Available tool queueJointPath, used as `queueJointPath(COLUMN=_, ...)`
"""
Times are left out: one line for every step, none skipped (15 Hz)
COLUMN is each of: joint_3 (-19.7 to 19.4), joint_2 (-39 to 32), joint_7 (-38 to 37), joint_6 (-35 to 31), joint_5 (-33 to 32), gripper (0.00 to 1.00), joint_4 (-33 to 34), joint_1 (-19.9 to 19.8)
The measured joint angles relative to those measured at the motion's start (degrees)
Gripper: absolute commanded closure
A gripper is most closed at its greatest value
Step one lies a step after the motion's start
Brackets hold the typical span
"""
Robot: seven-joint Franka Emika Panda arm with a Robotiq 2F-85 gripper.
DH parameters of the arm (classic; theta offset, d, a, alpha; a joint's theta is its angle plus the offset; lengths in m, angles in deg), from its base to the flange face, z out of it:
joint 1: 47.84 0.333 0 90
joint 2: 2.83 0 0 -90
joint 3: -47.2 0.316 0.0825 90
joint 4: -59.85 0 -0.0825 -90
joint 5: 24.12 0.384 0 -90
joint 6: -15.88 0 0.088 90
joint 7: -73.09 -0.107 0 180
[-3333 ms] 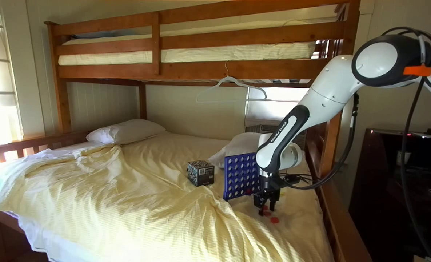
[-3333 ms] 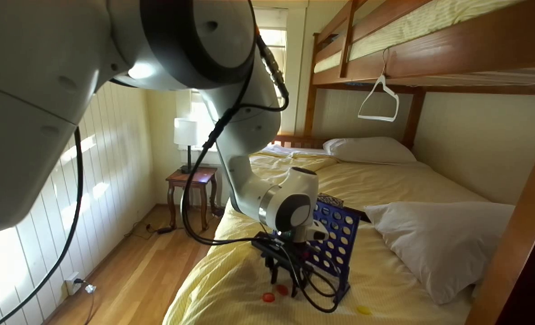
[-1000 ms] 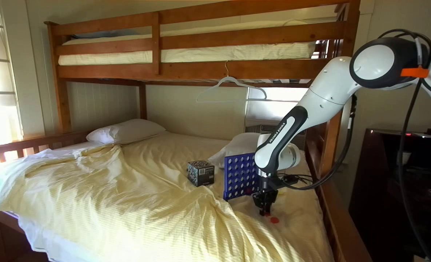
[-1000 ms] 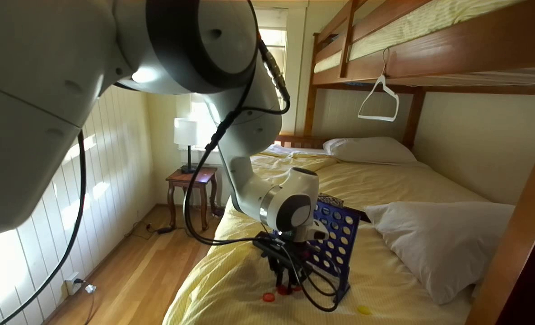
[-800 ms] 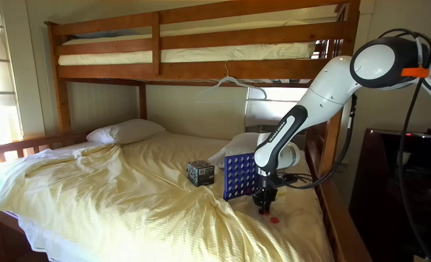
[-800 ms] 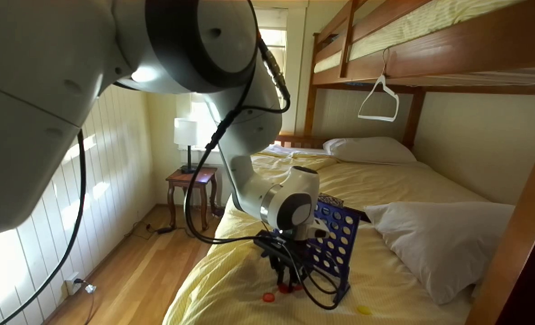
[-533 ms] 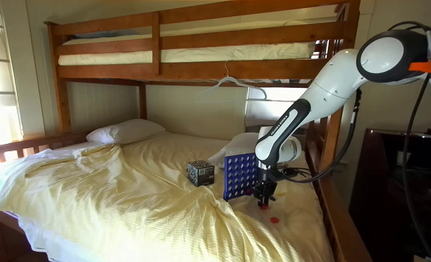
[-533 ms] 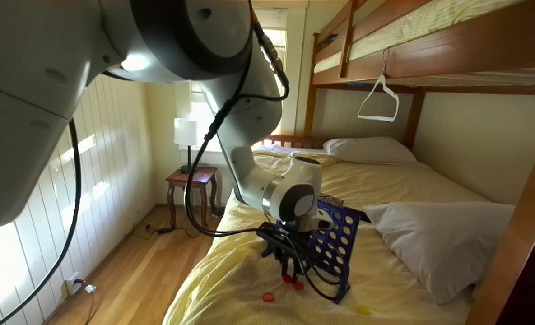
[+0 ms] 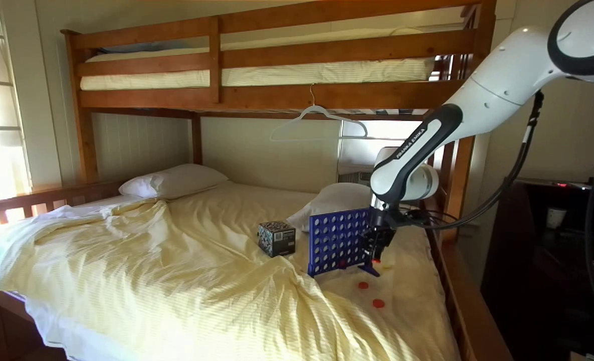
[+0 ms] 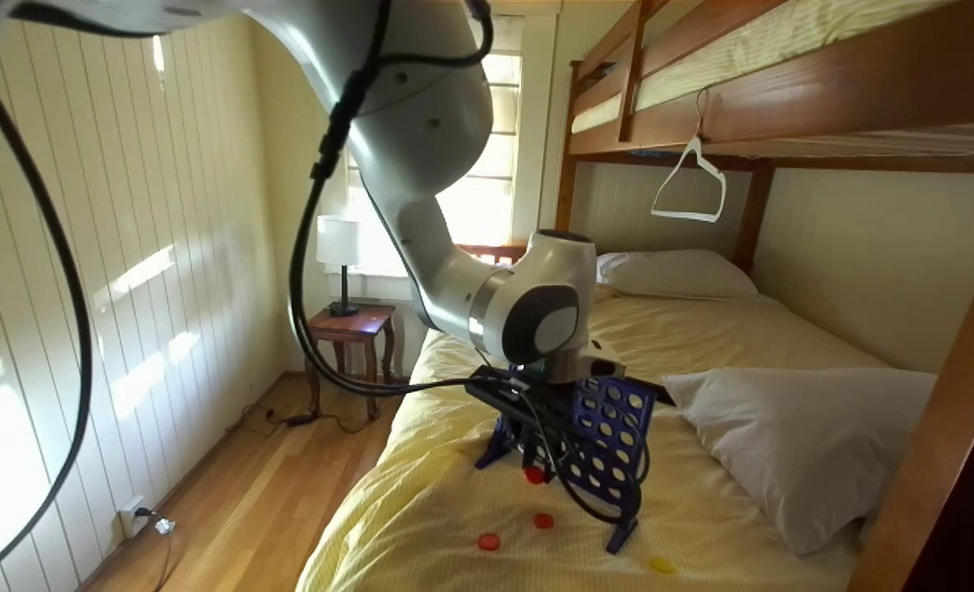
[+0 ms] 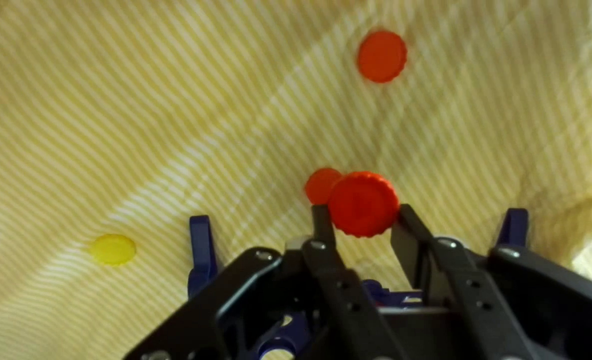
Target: Pick up the orange chip and put it into the connect four game
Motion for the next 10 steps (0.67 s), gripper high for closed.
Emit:
queueJointPath(joint_3=-0.4, joint_2=2.3, joint_7=-0.2, joint_6=-1.2, joint_5=0.1, gripper=0.9, joint_4=-1.9, joint_1=-0.2)
queueJointPath(joint_3=-0.8, joint_2=4.5, joint_7=-0.7, joint_6=-2.9, joint_5=0.2, gripper=0.9, joint_4=-3.7, joint_1=-0.4)
queueJointPath(joint_3=-1.3, joint_2=6.5, joint_7=-1.2, joint_6=-5.0, joint_5=0.3, gripper=0.9, joint_4=-5.4, joint_1=-0.6)
queueJointPath(joint_3=-1.6, joint_2=8.5, joint_7=-1.5, joint_6=-7.3, joint_5=0.7, gripper=0.9, joint_4=-6.9, joint_1=-0.9)
queueJointPath(joint_3=-1.8, joint_2=10.3, joint_7=-1.6, joint_6=-9.7, joint_5=1.2, gripper=0.9, joint_4=-8.2, joint_1=-1.1)
queueJointPath(joint_3=-2.0, joint_2=11.8, joint_7=-1.9, joint_6=-12.2, joint_5=1.4, gripper=0.9, joint_4=-9.2, joint_1=-1.1)
queueJointPath(joint_3=-2.1, joint_2=13.2, joint_7=-2.5, joint_6=-14.8, joint_5=1.4, gripper=0.9, joint_4=-10.1, joint_1=-1.1)
queueJointPath(joint_3=-2.1, joint_2=14.3, joint_7=-3.0, joint_6=-17.1, joint_5=1.4, gripper=0.9, joint_4=-10.8, joint_1=-1.1)
queueJointPath(joint_3=-2.1, joint_2=15.3, joint_7=-3.5, joint_6=-19.5, joint_5=1.4, gripper=0.9, joint_4=-11.3, joint_1=-1.1)
queueJointPath(joint_3=-2.1, joint_2=16.1, joint_7=-3.8, joint_6=-21.9, joint_5=1.4, gripper=0.9, joint_4=-11.7, joint_1=-1.0)
